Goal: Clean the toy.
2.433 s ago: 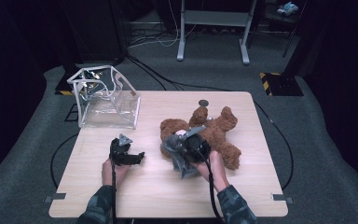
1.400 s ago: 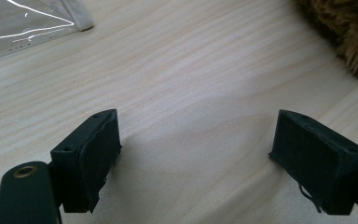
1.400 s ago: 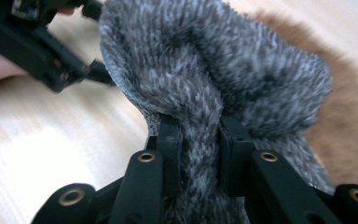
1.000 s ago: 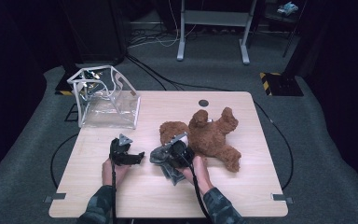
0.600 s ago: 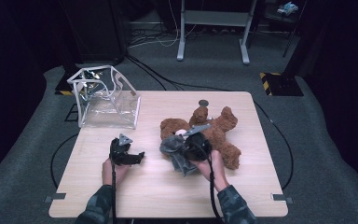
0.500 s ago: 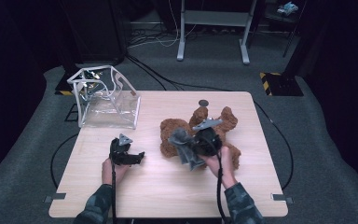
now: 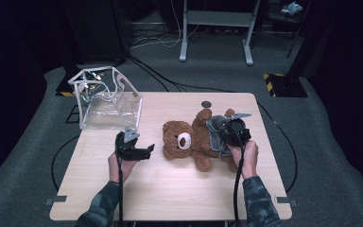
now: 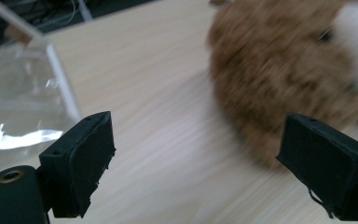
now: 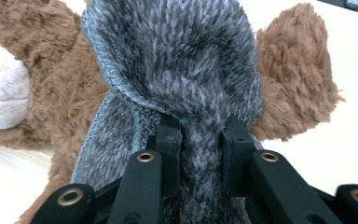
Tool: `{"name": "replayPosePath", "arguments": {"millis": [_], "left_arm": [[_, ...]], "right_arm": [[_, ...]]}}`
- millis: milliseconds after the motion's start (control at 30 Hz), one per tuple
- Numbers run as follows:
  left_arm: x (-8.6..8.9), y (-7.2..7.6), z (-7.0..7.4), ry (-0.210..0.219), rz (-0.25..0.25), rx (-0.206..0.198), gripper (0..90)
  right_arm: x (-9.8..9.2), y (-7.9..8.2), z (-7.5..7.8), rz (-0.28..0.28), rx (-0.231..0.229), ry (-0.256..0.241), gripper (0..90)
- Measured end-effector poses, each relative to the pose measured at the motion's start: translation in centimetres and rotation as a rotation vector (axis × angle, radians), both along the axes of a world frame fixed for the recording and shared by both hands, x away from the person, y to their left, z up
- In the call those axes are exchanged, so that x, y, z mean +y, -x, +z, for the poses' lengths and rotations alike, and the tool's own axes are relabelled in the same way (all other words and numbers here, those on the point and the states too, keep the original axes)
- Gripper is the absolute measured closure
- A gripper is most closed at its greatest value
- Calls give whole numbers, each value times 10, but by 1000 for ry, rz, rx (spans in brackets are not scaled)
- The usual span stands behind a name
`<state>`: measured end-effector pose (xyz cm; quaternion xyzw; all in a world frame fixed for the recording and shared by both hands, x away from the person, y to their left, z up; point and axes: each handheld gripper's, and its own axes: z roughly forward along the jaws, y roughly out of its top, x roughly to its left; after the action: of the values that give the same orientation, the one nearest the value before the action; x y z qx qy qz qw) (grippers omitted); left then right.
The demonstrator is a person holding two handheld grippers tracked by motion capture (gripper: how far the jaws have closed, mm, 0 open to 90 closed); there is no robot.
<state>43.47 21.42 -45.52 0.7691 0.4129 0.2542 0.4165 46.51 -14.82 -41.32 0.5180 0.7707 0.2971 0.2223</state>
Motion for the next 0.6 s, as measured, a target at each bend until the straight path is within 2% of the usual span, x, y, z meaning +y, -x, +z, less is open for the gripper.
{"name": "replayPosePath", "arguments": {"millis": [67, 133, 233, 267, 333, 400, 500, 600], "left_arm": [[-24, -1, 13, 8, -36, -21, 99], [-47, -5, 19, 12, -60, -21, 96], [-79, -11, 19, -2, -87, -9, 96], [-93, -14, 18, -13, -106, 8, 95], [-110, -18, 14, -50, -104, 20, 104], [-126, -23, 7, -99, -82, 40, 140], [-136, -28, -2, -174, -33, 33, 188], [-135, -30, -8, -181, -38, 21, 288]], "right_arm": [[0, -1, -4, -2, -3, 3, 729], [1, -1, -6, -1, 4, 5, 727], [1, -2, -7, 18, -1, 36, 724], [2, -2, -7, 18, -3, 39, 724], [3, -2, -8, 17, -18, 54, 724], [4, -1, -10, 12, -23, 59, 724], [3, -2, -12, 6, -42, 51, 723], [4, -2, -12, 15, -39, 44, 716]]}}
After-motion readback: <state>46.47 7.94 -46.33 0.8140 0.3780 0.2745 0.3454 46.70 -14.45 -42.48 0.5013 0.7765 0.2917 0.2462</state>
